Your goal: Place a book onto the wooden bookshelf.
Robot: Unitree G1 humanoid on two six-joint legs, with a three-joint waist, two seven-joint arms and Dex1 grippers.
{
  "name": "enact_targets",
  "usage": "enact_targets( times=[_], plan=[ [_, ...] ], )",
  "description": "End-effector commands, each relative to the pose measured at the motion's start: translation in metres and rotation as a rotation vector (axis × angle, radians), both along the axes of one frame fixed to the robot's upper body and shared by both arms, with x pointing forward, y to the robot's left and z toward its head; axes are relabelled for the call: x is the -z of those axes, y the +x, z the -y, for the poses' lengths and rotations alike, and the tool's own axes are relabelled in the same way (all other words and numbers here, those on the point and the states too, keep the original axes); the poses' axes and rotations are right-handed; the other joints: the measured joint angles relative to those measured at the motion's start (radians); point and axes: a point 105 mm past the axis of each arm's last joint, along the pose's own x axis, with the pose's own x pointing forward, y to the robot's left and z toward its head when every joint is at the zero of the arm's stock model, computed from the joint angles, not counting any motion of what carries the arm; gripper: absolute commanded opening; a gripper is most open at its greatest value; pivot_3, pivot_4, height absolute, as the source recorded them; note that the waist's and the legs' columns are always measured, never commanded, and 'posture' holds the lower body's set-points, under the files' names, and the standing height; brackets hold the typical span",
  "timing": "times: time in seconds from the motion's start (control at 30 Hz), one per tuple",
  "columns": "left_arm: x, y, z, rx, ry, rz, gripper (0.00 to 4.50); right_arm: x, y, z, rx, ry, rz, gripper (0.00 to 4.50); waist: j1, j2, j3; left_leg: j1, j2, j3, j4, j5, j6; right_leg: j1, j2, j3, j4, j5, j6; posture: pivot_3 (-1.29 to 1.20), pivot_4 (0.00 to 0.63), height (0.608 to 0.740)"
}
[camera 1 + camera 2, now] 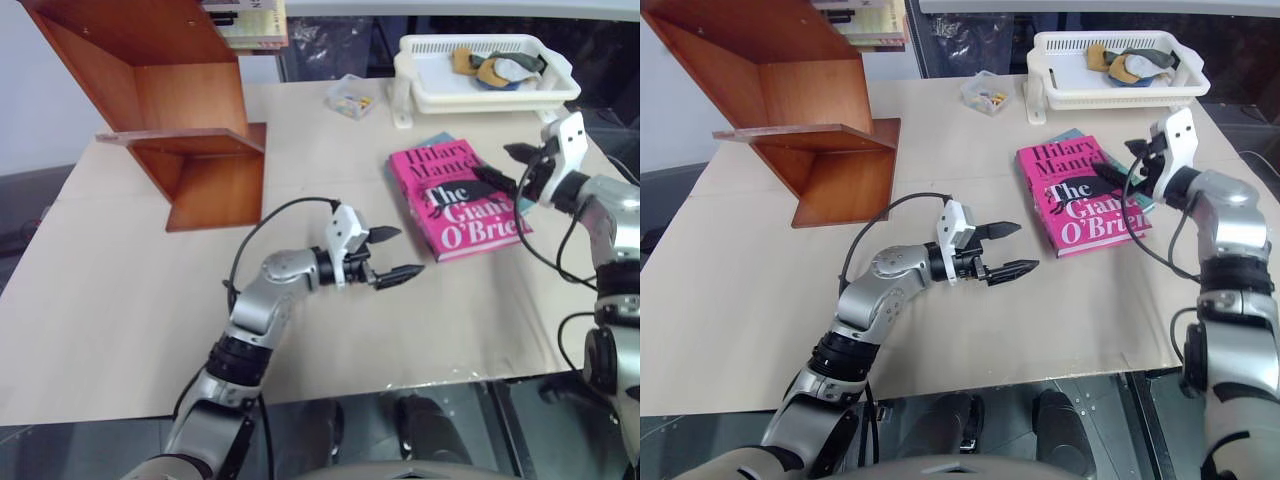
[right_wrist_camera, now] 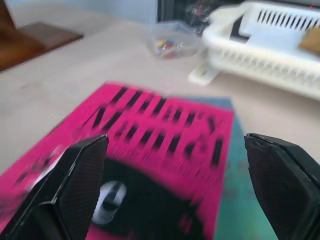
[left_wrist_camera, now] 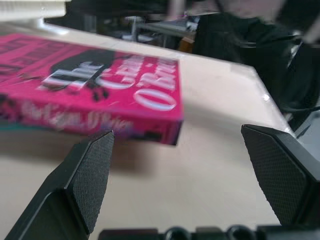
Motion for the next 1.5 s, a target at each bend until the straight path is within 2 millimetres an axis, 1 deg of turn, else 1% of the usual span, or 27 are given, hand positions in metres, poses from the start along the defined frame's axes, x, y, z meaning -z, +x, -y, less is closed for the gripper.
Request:
enact_targets(
  times=[0.03, 0.07, 0.2, 0.33, 0.43, 0.57, 0.67, 0.7, 0.73, 0.77, 0.8, 0.87, 0.93, 1.0, 1.13, 1.17, 1.23, 1.3, 1.43, 1.5],
  plan=[
    [-0.015, 0.006, -0.009, -0.031, -0.016, 0.051, 4.49, -0.022, -0.028, -0.001, -0.054, -0.023, 0.046, 4.47, 0.001, 0.000, 0.000, 0.000, 0.000, 0.000, 0.000, 0.000, 0.000, 0.000, 0.000, 0.000, 0.000, 0.000, 0.000, 0.00, 0.150, 0.740],
    [-0.016, 0.008, -0.011, -0.038, -0.014, 0.055, 4.49, -0.022, -0.033, 0.002, -0.045, -0.021, 0.042, 4.47, 0.001, 0.000, 0.000, 0.000, 0.000, 0.000, 0.000, 0.000, 0.000, -0.001, 0.000, 0.000, 0.001, 0.000, 0.000, 0.00, 0.150, 0.740],
    [-0.016, 0.011, -0.017, -0.059, -0.010, 0.059, 4.49, -0.025, -0.056, 0.029, 0.051, 0.007, 0.025, 4.47, 0.003, 0.000, 0.000, 0.000, 0.000, 0.000, 0.000, 0.000, 0.000, 0.000, 0.000, 0.000, 0.001, 0.000, 0.000, 0.00, 0.150, 0.740],
    [-0.016, 0.012, -0.020, -0.076, -0.010, 0.057, 4.49, -0.019, -0.083, 0.037, 0.020, 0.045, -0.030, 4.47, 0.008, 0.000, 0.000, 0.000, 0.000, 0.000, 0.000, 0.000, 0.000, 0.000, 0.000, 0.000, 0.000, 0.000, 0.000, 0.00, 0.150, 0.740],
    [-0.016, 0.013, -0.023, -0.089, -0.007, 0.059, 4.49, -0.003, -0.107, 0.040, -0.036, 0.065, -0.108, 4.47, 0.010, 0.000, 0.000, 0.000, 0.000, 0.000, 0.000, -0.001, 0.001, 0.001, 0.000, 0.000, 0.000, 0.000, 0.000, 0.00, 0.150, 0.740],
    [-0.017, 0.017, -0.028, -0.106, 0.004, 0.064, 4.49, 0.019, -0.123, 0.045, -0.054, 0.069, -0.192, 4.47, 0.008, 0.000, 0.000, 0.002, 0.000, 0.001, 0.000, -0.002, 0.004, 0.002, 0.000, 0.000, 0.000, 0.000, 0.000, 0.00, 0.150, 0.740],
    [-0.016, 0.018, -0.031, -0.115, 0.011, 0.067, 4.49, 0.034, -0.132, 0.044, -0.064, 0.059, -0.242, 4.47, 0.007, 0.000, 0.000, 0.003, 0.000, 0.000, 0.001, -0.002, 0.004, 0.003, 0.001, 0.000, 0.001, 0.000, 0.000, 0.00, 0.150, 0.740],
    [-0.017, 0.019, -0.033, -0.123, 0.013, 0.069, 4.49, 0.052, -0.133, 0.044, -0.046, 0.012, -0.279, 4.47, 0.007, 0.000, 0.000, 0.003, 0.000, 0.000, 0.001, -0.002, 0.004, 0.003, 0.001, 0.000, 0.001, 0.000, 0.000, 0.00, 0.150, 0.740],
    [-0.018, 0.020, -0.034, -0.129, 0.013, 0.070, 4.49, 0.065, -0.134, 0.044, -0.036, -0.025, -0.305, 4.47, 0.007, 0.000, 0.000, 0.003, 0.000, 0.000, 0.001, -0.002, 0.004, 0.003, 0.001, 0.000, 0.002, 0.000, 0.000, 0.00, 0.150, 0.740],
    [-0.018, 0.020, -0.036, -0.135, 0.013, 0.071, 4.49, 0.078, -0.134, 0.042, -0.034, -0.057, -0.308, 4.47, 0.007, -0.001, 0.000, 0.003, 0.000, 0.000, 0.001, -0.002, 0.004, 0.003, 0.001, -0.001, 0.002, 0.000, 0.000, 0.00, 0.150, 0.740],
    [-0.018, 0.021, -0.036, -0.141, 0.013, 0.071, 4.49, 0.085, -0.131, 0.037, -0.030, -0.053, -0.273, 4.47, 0.006, -0.001, 0.000, 0.003, 0.000, 0.000, 0.001, -0.002, 0.004, 0.003, 0.001, -0.001, 0.002, 0.000, 0.000, 0.00, 0.150, 0.740],
    [-0.018, 0.021, -0.037, -0.147, 0.011, 0.072, 4.49, 0.090, -0.120, 0.028, 0.006, 0.014, -0.189, 4.47, 0.002, -0.001, -0.001, 0.003, 0.001, 0.000, 0.001, -0.001, 0.002, 0.003, 0.002, 0.000, 0.002, 0.000, 0.000, 0.00, 0.150, 0.740],
    [-0.018, 0.021, -0.038, -0.152, 0.008, 0.073, 4.49, 0.094, -0.114, 0.023, 0.040, 0.047, -0.141, 4.47, 0.001, 0.000, 0.000, 0.004, 0.001, 0.001, 0.001, 0.000, 0.000, 0.003, 0.002, 0.000, 0.002, 0.000, 0.000, 0.00, 0.150, 0.740],
    [-0.018, 0.020, -0.038, -0.155, 0.009, 0.075, 4.49, 0.098, -0.113, 0.020, 0.034, 0.044, -0.118, 4.47, 0.002, -0.001, 0.000, 0.004, 0.000, 0.001, 0.001, 0.000, 0.000, 0.003, 0.002, 0.000, 0.003, 0.000, 0.000, 0.00, 0.150, 0.740],
    [-0.018, 0.021, -0.040, -0.161, 0.014, 0.076, 4.49, 0.105, -0.107, 0.020, 0.057, 0.059, -0.101, 4.47, 0.006, -0.001, 0.000, 0.004, 0.000, 0.000, 0.002, 0.000, 0.000, 0.003, 0.001, 0.000, 0.003, 0.000, 0.000, 0.00, 0.150, 0.740],
    [-0.018, 0.021, -0.040, -0.161, 0.016, 0.077, 4.49, 0.106, -0.105, 0.022, 0.072, 0.057, -0.098, 4.47, 0.006, -0.001, 0.000, 0.004, 0.000, 0.000, 0.002, 0.000, 0.000, 0.003, 0.002, 0.000, 0.003, 0.000, 0.000, 0.00, 0.150, 0.740],
    [-0.018, 0.022, -0.040, -0.162, 0.018, 0.079, 4.49, 0.110, -0.101, 0.033, 0.115, 0.030, -0.099, 4.47, 0.006, 0.000, -0.001, 0.004, 0.000, 0.000, 0.002, 0.000, 0.000, 0.003, 0.002, 0.000, 0.003, 0.000, 0.000, 0.00, 0.150, 0.740],
    [-0.019, 0.022, -0.041, -0.166, 0.016, 0.082, 4.49, 0.110, -0.095, 0.053, 0.196, -0.016, -0.095, 4.47, 0.006, 0.000, -0.001, 0.004, 0.000, 0.000, 0.001, 0.000, 0.000, 0.003, 0.002, 0.000, 0.003, 0.000, 0.000, 0.00, 0.150, 0.740],
    [-0.018, 0.023, -0.040, -0.169, 0.014, 0.085, 4.49, 0.103, -0.085, 0.085, 0.313, -0.099, -0.060, 4.47, 0.004, 0.000, -0.001, 0.004, -0.001, 0.001, 0.002, 0.000, 0.000, 0.003, 0.002, 0.000, 0.003, 0.000, 0.000, 0.00, 0.150, 0.740],
    [-0.018, 0.024, -0.039, -0.169, 0.013, 0.085, 4.49, 0.099, -0.078, 0.093, 0.354, -0.123, -0.037, 4.47, 0.004, -0.001, 0.000, 0.004, -0.001, 0.001, 0.002, 0.000, 0.000, 0.003, 0.002, 0.000, 0.003, 0.000, 0.000, 0.00, 0.150, 0.740]
  ],
)
